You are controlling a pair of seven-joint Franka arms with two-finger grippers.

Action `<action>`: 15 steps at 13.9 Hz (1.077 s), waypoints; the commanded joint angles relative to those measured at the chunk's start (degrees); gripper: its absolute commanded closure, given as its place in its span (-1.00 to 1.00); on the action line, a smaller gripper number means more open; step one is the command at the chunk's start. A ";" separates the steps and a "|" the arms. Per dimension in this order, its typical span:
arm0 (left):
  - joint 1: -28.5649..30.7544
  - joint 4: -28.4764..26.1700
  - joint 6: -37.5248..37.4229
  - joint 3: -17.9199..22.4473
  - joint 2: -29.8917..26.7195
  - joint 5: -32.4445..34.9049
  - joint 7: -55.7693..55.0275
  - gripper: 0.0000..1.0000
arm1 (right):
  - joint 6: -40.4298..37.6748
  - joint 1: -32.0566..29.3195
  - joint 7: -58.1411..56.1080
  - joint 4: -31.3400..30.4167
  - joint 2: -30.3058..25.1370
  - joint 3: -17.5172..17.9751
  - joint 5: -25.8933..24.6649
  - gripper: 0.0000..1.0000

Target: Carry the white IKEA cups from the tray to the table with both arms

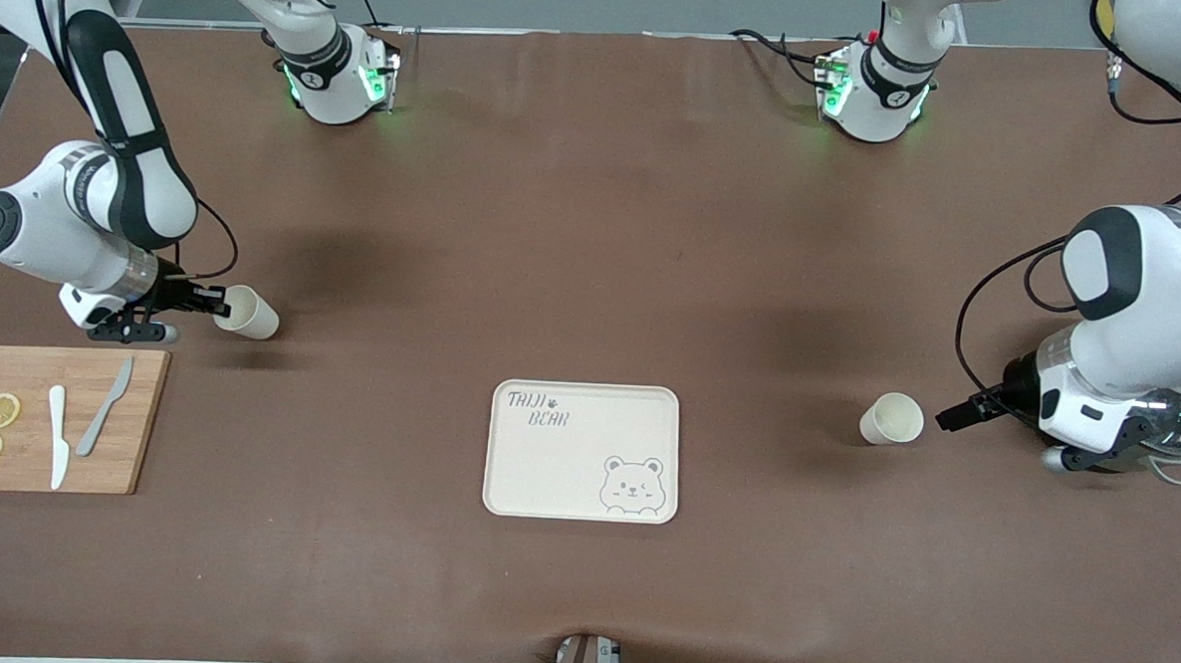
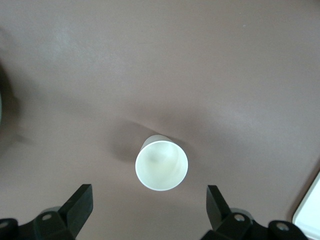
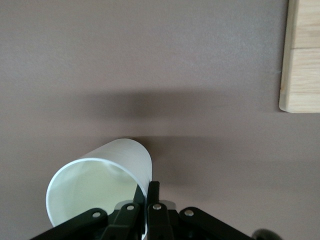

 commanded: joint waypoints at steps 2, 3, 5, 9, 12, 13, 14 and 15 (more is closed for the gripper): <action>0.11 0.73 -5.25 -0.08 -3.49 2.50 1.12 -1.00 | 0.77 -0.11 -0.13 -1.79 -0.57 0.57 -0.35 1.00; 0.11 0.82 -5.52 -0.51 -4.46 3.91 1.38 -1.00 | 0.51 -0.20 -0.04 -1.71 -0.39 0.57 -0.35 1.00; -0.07 0.90 -7.44 -0.61 -6.57 4.28 1.56 -1.00 | 0.33 -0.90 -0.04 -1.36 0.13 0.57 -0.35 0.70; -0.25 6.25 -14.64 -1.39 -8.07 4.28 1.38 -1.00 | 0.07 -0.82 0.13 -0.66 0.40 0.57 -0.27 -0.92; -0.24 10.13 -20.62 -2.62 -9.12 4.37 1.65 -1.00 | -4.48 -0.91 0.22 2.58 0.05 0.57 -0.27 -1.00; -0.16 10.66 -20.81 -2.89 -9.74 4.28 1.82 -1.00 | -8.07 -0.90 0.22 5.12 -0.13 0.57 -0.27 -1.00; -0.07 10.57 -21.25 -2.89 -10.61 4.28 2.08 -1.00 | -12.02 -0.90 0.13 8.72 -0.22 0.57 -0.27 -1.00; -0.07 10.66 -21.69 -2.89 -11.15 4.28 3.04 -1.00 | -15.54 -0.90 -0.04 12.58 -0.22 0.57 -0.27 -1.00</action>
